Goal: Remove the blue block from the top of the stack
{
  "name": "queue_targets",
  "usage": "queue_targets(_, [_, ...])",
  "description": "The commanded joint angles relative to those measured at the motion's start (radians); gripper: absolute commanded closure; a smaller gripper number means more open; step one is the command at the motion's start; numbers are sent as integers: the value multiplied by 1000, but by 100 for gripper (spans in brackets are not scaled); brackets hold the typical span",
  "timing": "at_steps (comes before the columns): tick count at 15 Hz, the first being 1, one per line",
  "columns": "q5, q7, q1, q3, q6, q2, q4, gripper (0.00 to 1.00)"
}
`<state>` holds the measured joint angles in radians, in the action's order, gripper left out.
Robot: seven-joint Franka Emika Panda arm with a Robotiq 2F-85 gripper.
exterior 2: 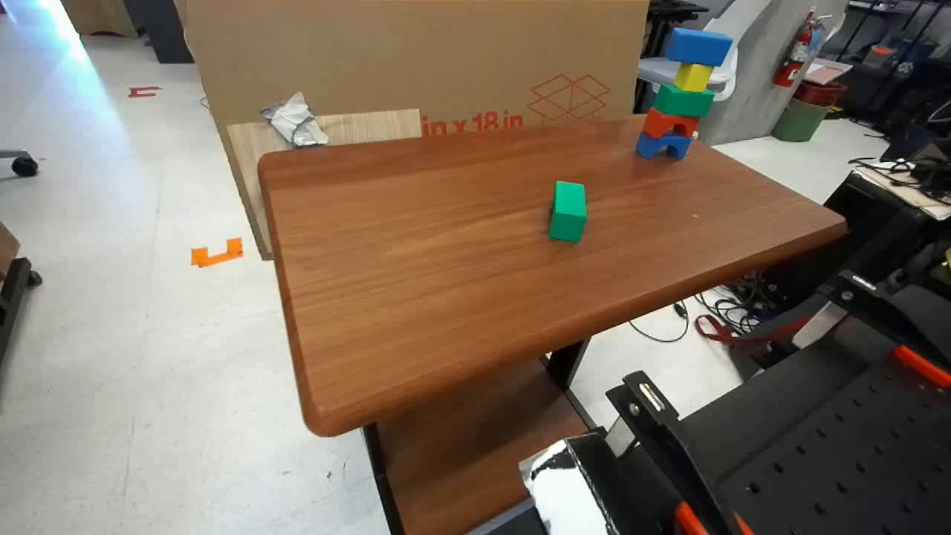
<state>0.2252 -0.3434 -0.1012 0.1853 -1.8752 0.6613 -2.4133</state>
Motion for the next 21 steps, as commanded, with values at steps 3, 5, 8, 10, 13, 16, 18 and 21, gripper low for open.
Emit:
queue_targets(3, [2, 3, 6, 4, 4, 0, 7, 0])
queue_targets(5, [2, 3, 6, 4, 4, 0, 7, 0])
queue_targets(8, [2, 3, 6, 4, 4, 0, 7, 0])
queue_targets(10, [2, 3, 6, 4, 4, 0, 7, 0])
queue_targets(13, [2, 3, 6, 4, 4, 0, 7, 0])
queue_targets(16, [-1, 8, 7, 3, 1, -9, 12, 0])
queue_targets(18, [2, -3, 15, 0, 6, -31, 24, 0])
queue_targets(21, [-7, 25, 27, -19, 3, -77, 45, 0])
